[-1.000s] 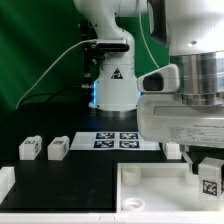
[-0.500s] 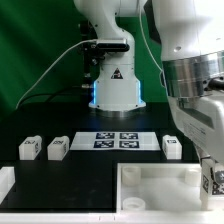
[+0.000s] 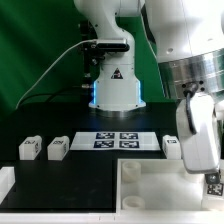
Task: Assemble one leg
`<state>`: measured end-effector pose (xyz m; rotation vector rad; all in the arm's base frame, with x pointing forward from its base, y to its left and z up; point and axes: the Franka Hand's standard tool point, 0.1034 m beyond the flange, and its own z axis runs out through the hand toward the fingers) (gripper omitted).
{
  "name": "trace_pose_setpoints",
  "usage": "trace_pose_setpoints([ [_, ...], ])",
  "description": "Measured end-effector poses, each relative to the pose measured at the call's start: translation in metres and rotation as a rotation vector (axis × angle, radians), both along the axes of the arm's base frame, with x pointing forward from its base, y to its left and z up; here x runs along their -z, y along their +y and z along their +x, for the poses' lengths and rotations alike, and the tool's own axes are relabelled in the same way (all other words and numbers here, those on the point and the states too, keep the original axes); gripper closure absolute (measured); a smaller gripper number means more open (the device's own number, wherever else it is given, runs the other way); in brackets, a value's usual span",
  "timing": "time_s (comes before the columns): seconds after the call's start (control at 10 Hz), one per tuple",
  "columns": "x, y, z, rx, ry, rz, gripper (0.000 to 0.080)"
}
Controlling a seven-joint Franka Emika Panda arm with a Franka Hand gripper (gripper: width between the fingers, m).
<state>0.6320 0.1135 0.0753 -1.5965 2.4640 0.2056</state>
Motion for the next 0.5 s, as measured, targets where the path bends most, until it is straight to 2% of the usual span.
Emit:
trace_pose_setpoints([
  [0.2, 0.0006, -0.0006, -0.0008, 0.028, 0.009, -0.001, 0.0502],
  [0.3, 0.0007, 0.0002, -0.001, 0.016, 0.007, -0.002, 0.0309],
  [0.4, 0.0009, 0.0005, -0.0011, 0.014, 0.007, -0.002, 0.0309],
  [0.5, 0.001, 0.0009, -0.0013, 0.012, 0.006, -0.002, 0.0187],
])
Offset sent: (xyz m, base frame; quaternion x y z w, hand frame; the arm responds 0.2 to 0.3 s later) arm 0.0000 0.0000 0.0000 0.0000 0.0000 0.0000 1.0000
